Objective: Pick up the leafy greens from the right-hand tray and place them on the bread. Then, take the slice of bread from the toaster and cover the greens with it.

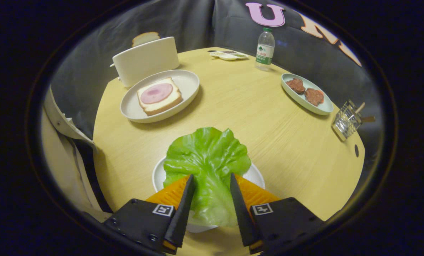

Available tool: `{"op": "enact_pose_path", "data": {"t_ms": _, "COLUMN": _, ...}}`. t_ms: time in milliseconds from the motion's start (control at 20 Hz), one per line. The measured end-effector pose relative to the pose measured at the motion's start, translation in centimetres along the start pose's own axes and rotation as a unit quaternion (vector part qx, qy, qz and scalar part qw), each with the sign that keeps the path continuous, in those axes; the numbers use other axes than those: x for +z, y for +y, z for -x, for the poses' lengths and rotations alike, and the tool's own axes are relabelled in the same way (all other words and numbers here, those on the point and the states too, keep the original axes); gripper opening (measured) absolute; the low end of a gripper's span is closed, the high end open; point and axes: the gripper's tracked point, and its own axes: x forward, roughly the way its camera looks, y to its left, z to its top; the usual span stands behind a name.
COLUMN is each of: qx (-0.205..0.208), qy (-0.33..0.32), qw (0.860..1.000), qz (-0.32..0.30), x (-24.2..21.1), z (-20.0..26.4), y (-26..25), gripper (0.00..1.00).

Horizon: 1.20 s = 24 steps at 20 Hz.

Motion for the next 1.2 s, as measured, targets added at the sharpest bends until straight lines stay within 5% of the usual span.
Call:
{"op": "enact_pose_path", "data": {"t_ms": 450, "qx": 0.001, "qy": 0.012, "qw": 1.000, "qz": 0.002, "x": -0.2, "z": 0.3, "y": 0.8, "gripper": 0.06}}
{"op": "enact_pose_path", "data": {"t_ms": 1200, "qx": -0.038, "qy": -0.039, "qw": 0.998, "qz": 0.015, "x": 5.3, "z": 4.7, "y": 3.1, "gripper": 0.06}}
